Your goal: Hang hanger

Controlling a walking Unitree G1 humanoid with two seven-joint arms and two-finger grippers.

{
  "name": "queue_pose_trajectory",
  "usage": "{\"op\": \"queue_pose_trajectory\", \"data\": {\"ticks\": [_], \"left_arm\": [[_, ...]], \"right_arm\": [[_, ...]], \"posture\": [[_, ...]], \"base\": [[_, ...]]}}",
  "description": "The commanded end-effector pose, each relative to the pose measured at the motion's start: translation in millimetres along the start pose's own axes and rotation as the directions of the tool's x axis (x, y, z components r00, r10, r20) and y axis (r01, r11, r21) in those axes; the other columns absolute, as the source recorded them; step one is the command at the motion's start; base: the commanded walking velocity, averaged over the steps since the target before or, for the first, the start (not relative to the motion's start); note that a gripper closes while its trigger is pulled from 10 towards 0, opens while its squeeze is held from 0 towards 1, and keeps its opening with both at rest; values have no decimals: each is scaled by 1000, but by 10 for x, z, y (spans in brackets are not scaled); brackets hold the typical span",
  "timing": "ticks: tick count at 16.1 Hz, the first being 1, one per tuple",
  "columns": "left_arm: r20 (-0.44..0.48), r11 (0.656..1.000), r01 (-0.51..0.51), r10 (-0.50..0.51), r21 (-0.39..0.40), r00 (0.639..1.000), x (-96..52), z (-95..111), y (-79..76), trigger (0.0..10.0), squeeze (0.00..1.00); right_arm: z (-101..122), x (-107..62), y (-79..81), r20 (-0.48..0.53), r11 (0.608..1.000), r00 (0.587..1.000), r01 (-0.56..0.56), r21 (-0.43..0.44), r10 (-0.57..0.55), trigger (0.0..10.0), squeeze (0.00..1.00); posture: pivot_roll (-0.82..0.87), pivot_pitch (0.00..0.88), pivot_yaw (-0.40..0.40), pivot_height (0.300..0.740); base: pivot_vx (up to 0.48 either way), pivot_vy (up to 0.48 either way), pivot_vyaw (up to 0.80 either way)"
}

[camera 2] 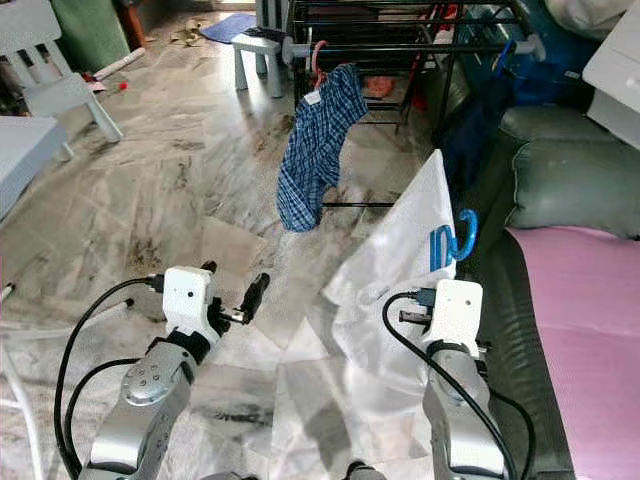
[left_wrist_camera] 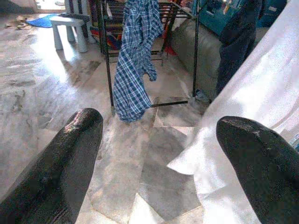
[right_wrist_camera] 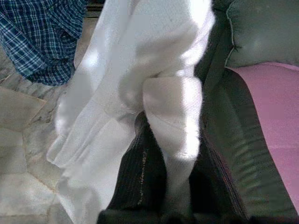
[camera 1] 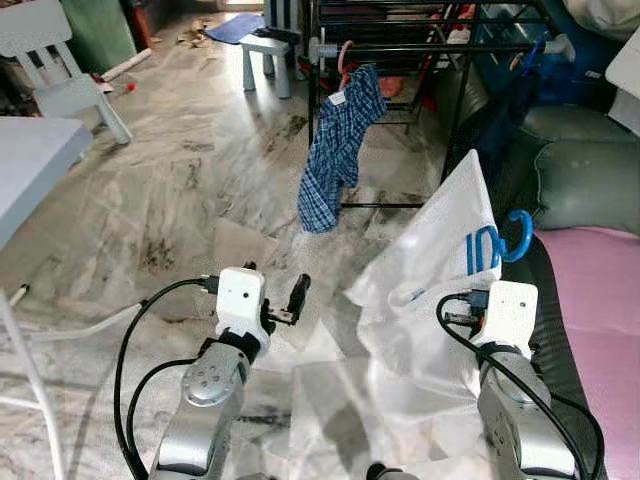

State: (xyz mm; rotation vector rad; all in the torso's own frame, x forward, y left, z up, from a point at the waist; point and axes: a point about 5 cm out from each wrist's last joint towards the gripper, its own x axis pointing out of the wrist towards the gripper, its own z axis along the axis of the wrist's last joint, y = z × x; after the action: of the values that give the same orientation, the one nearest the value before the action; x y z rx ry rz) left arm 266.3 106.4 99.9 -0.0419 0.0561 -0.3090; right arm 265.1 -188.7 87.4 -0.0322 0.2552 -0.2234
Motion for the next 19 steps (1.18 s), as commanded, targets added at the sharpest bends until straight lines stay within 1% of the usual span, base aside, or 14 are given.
{"op": "queue_pose_trajectory", "data": {"ticks": [1, 5, 13, 18, 19], "left_arm": [[-4, 1000, -5, 5, -1, 1000, -17, 5, 0, 10000, 0], [-5, 1000, -2, 2, -11, 1000, -21, 1, -11, 10000, 0], [-6, 1000, 20, -20, -17, 1000, 0, 1, -29, 10000, 0], [-5, 1000, 22, -22, -10, 1000, -4, 8, -14, 10000, 0], [-5, 1000, 23, -23, -9, 1000, -5, 9, -13, 10000, 0]], "right_arm": [[105, 3, 17, 45, 1000, 999, -8, 6, 7, 10000, 0], [129, 18, 3, 52, 1000, 999, -2, 14, 1, 10000, 0], [88, -9, -1, 42, 1000, 999, 6, 13, -7, 10000, 0], [98, 6, 29, 47, 1000, 999, 0, 15, -1, 10000, 0], [99, 6, 31, 47, 1000, 999, -1, 15, 0, 10000, 0]], "posture": [[-59, 122, 48, 740], [-63, 121, 51, 740], [-73, 121, 60, 740], [-67, 119, 63, 740], [-67, 120, 64, 740]], "base": [[0, 0, 0], [0, 0, 0], [0, 323, -800], [0, 395, -479], [0, 409, 0]]}}
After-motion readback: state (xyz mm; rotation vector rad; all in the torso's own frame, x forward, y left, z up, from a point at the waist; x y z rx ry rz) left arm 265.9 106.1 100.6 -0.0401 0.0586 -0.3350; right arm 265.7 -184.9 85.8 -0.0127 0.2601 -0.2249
